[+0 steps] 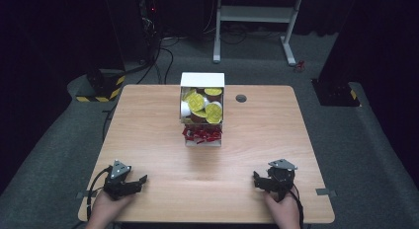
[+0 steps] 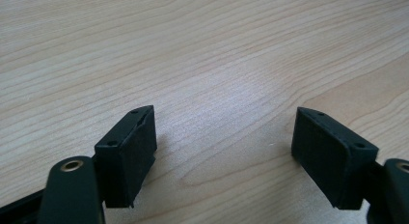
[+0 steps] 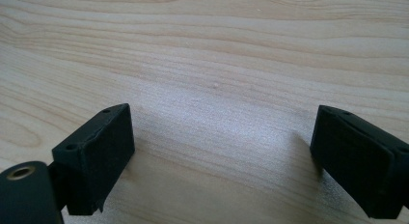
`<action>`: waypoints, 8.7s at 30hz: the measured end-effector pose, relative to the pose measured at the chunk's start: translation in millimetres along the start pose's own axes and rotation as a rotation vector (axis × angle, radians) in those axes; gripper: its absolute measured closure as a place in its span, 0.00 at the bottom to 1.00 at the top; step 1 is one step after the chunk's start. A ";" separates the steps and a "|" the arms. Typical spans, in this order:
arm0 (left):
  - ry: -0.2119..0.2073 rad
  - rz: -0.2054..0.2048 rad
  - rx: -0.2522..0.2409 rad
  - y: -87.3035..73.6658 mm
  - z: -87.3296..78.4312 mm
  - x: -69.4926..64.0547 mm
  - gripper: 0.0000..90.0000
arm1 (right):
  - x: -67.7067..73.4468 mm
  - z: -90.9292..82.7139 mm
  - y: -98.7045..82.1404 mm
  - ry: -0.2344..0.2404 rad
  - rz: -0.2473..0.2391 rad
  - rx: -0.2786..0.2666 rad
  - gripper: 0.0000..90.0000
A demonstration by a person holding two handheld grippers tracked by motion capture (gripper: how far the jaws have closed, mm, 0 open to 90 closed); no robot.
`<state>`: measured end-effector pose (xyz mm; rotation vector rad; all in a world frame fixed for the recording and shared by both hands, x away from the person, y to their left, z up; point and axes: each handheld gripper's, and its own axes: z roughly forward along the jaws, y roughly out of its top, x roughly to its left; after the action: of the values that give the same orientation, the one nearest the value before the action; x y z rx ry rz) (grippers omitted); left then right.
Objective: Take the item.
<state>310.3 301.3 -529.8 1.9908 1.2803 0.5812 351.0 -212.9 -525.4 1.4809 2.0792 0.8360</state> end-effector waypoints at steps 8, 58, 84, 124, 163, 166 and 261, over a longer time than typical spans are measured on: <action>0.000 0.001 0.001 -0.2 -0.3 -0.1 0.27 | -0.1 0.0 0.0 0.000 -0.001 0.000 0.09; -0.006 -0.044 -0.027 8.3 -7.5 -0.8 0.33 | 0.7 -0.7 -0.7 0.004 -0.006 -0.001 0.09; -0.035 -0.031 -0.079 31.9 -6.3 -11.2 0.39 | 1.1 -2.2 -2.2 0.014 -0.015 -0.001 0.09; -0.040 -0.043 -0.179 89.7 -19.2 -41.6 0.40 | 0.6 -0.9 -0.6 0.030 -0.025 0.003 0.09; -0.126 0.020 -0.213 122.7 7.7 -76.7 0.42 | 1.3 -1.9 -1.5 0.050 -0.053 0.000 0.10; -0.126 0.025 -0.213 126.0 9.5 -78.8 0.42 | 1.3 -2.2 -1.6 0.051 -0.055 0.001 0.10; -0.084 -0.019 -0.190 153.6 48.0 -89.4 0.85 | 2.8 -3.1 -2.4 0.057 -0.046 -0.002 0.12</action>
<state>398.6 162.7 -446.8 1.8254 1.1484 0.5818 346.5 -211.5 -525.0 1.4183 2.1443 0.8724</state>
